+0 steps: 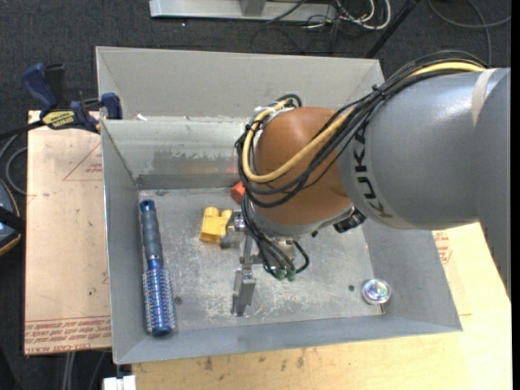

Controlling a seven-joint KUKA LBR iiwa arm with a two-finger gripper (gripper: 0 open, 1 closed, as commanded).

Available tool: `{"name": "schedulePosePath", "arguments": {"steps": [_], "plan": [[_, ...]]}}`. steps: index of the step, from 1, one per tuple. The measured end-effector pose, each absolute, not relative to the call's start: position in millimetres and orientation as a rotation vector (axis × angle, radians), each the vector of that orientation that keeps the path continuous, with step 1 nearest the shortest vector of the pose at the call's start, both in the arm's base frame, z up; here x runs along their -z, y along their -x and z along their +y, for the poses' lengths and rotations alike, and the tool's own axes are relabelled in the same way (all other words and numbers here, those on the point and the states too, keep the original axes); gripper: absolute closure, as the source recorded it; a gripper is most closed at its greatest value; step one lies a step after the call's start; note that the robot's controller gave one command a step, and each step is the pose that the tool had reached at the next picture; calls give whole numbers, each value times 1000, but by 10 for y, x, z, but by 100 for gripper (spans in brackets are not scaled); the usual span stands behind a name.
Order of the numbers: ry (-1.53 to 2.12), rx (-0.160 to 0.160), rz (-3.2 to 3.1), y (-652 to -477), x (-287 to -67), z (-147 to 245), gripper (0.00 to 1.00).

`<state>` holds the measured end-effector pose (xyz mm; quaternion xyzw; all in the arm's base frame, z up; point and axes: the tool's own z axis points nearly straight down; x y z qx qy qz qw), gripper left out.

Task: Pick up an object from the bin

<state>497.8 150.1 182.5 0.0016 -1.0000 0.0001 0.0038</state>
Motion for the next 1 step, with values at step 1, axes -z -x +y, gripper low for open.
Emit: {"name": "schedulePosePath", "arguments": {"steps": [1], "plan": [[45,-4,-3139,-4778,-1824,-163,0]]}}
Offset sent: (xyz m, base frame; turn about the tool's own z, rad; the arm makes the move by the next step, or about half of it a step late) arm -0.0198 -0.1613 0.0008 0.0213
